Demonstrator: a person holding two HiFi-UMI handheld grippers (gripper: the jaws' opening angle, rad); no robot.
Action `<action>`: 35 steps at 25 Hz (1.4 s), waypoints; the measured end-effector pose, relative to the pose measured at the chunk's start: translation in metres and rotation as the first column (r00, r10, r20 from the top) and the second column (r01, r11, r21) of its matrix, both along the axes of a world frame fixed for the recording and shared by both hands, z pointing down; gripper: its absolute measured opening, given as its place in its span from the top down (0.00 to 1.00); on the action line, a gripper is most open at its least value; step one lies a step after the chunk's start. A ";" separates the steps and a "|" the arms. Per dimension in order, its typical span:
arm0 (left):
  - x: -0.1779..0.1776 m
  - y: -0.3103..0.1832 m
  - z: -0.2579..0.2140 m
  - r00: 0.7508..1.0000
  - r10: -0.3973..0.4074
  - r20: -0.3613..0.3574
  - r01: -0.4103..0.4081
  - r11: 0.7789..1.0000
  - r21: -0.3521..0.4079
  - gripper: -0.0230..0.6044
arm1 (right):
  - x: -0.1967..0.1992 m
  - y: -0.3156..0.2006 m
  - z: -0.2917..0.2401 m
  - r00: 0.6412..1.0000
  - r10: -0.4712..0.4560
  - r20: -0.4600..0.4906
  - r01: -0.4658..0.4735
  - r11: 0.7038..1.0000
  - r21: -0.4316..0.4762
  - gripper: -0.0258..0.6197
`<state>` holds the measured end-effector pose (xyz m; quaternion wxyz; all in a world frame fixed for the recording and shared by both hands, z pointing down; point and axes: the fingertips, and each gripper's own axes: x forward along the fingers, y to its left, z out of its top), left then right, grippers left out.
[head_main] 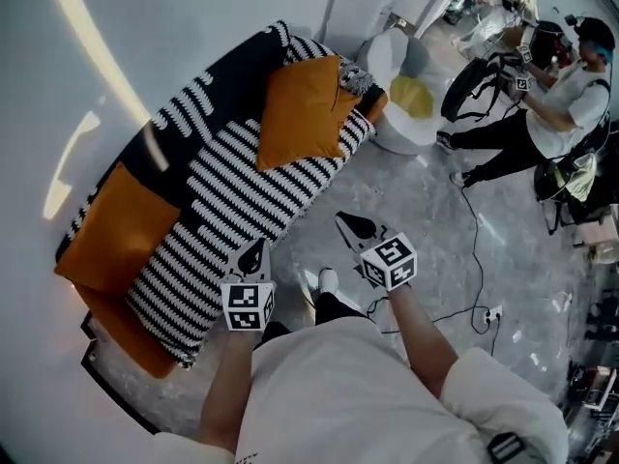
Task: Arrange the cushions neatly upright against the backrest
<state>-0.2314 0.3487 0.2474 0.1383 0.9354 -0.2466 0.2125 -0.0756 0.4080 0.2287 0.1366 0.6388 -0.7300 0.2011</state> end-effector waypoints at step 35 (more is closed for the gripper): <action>0.380 -0.083 0.238 0.861 0.288 0.419 -0.350 0.934 0.078 0.93 | 0.273 -0.067 0.205 0.966 0.238 0.096 -0.207 0.943 -0.260 0.92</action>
